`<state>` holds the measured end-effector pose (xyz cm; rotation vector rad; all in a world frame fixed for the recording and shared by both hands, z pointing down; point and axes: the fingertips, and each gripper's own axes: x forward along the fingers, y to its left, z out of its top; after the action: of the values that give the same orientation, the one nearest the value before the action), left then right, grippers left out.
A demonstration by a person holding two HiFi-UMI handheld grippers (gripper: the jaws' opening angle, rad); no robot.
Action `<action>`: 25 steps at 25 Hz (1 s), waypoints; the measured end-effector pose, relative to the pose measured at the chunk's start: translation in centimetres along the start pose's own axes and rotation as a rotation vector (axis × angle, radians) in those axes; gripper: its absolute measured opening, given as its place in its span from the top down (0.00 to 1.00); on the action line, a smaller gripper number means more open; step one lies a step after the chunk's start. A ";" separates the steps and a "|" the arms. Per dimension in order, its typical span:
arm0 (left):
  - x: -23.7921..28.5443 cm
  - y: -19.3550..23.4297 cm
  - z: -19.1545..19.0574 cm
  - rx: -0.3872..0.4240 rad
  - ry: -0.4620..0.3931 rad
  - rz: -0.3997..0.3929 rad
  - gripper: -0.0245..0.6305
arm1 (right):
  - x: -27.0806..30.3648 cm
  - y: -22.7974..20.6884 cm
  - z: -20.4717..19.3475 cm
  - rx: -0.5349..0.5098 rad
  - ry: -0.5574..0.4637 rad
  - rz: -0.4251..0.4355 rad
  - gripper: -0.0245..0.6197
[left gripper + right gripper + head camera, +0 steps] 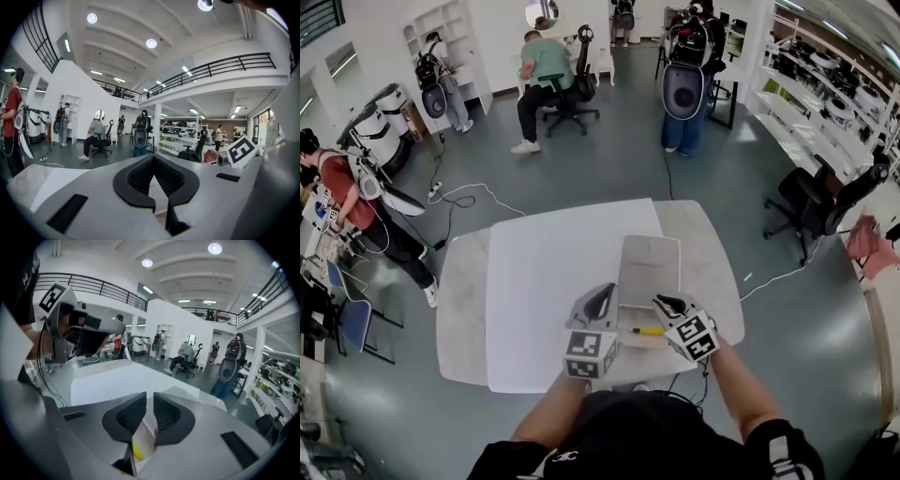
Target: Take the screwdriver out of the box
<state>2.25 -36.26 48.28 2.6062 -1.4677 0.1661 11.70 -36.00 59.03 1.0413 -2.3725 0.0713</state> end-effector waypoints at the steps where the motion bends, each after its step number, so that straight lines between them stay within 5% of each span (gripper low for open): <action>1: 0.0 0.0 0.0 0.000 0.001 0.004 0.94 | 0.6 0.0 -1.1 -0.016 0.043 0.039 0.94; 12: -0.3 2.8 -1.2 -0.017 0.031 0.048 0.94 | 5.8 5.2 -10.6 -0.204 0.454 0.412 0.79; 25: -0.6 5.9 -1.6 -0.019 0.052 0.098 0.94 | 8.6 7.8 -17.4 -0.306 0.726 0.565 0.75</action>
<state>-3.14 -38.42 50.22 2.4969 -1.5721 0.2287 9.46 -31.86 79.40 0.1249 -1.8417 0.2380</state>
